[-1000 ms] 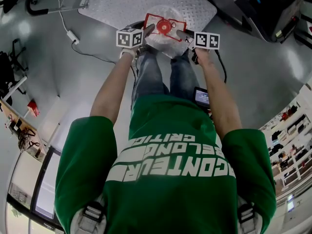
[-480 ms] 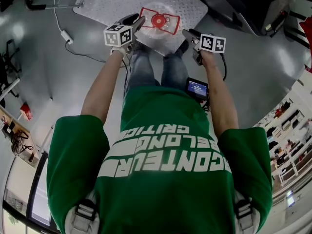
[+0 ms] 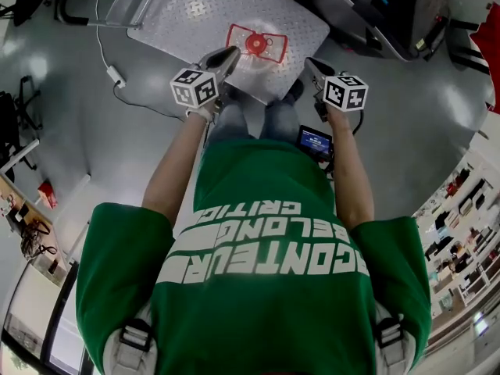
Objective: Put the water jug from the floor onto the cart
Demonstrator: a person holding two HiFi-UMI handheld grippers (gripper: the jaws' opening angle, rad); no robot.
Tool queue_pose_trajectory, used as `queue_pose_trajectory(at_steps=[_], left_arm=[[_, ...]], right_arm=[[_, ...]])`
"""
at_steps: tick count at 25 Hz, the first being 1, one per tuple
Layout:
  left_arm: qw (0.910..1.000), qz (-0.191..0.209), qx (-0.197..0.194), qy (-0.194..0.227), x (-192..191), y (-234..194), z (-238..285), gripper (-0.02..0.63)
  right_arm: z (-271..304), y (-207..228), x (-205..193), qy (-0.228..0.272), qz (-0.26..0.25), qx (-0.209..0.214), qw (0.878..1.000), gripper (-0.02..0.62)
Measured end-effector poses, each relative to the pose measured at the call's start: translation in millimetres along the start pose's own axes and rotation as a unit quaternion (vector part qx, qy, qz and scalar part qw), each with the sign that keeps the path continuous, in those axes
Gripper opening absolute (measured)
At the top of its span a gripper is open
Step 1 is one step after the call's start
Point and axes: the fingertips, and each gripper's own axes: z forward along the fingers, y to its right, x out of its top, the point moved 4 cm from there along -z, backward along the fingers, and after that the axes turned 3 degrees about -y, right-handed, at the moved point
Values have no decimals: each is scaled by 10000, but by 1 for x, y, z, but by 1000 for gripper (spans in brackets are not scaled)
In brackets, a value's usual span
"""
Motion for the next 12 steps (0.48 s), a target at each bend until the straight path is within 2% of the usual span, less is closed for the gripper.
queue_pose_trajectory(at_steps=[3,5,12], left_arm=[[9997,41,-197,150,7,19,-11,15],[9991,42,-358,234,13,31,-18,15],[9946,423,-867,376,38,64,-34,14]], right_arm=[[-20,-13,0,91,-479,-146,9987,-8],[-35,-20,2,208,-721,-242,9969,-8],[-79,-38,25,759,-1214,-521,9883,-8]])
